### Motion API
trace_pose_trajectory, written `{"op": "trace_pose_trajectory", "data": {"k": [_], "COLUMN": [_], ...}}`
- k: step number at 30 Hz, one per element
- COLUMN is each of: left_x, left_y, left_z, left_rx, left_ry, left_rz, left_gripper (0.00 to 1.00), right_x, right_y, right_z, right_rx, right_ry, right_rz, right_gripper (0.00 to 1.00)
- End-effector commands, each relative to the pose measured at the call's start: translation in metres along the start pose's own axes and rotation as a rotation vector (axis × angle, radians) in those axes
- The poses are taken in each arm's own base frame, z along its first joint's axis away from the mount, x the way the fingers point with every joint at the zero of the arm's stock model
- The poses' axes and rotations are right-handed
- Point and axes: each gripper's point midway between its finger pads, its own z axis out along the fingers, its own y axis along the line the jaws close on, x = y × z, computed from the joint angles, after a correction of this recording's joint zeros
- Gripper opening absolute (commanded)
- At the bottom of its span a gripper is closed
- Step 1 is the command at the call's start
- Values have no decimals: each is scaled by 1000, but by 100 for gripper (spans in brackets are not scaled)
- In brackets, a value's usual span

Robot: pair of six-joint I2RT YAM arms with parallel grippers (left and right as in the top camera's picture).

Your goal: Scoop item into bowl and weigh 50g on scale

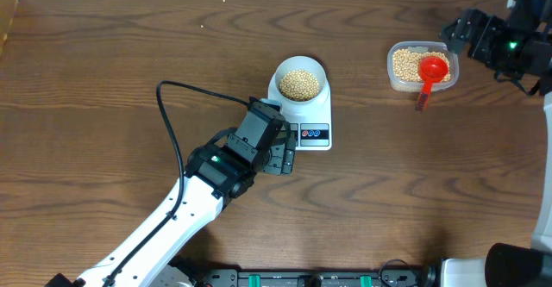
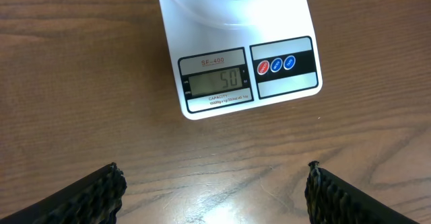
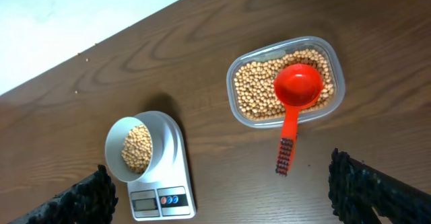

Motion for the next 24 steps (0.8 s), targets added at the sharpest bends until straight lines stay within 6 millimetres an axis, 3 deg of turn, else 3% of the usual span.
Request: {"op": "trace_pose_trajectory", "data": {"k": [1,7,11,17,24], "left_x": [-1,-1,-1,-1,-1], "left_y": [2,2,2,2,2], "left_z": [0,0,0,0,0], "left_rx": [-9,-9,-9,-9,-9], "left_ry": [-5,-5,-5,-5,-5], "left_rz": [4,4,4,4,4], "left_gripper": [88,88,88,88,88], "right_x": [-7,-18,-18,-15,2], "right_y": [-6,-12,-26,-32,-32], "right_z": [-3,-4,-3,-2,-11], "right_rx": [47,92,134,140,136], "right_ry": [-31,-70,-67,-94,-294], "right_rz": [-59,-218,-206,-287,-460], "right_gripper": [99,99,99,99,99]}}
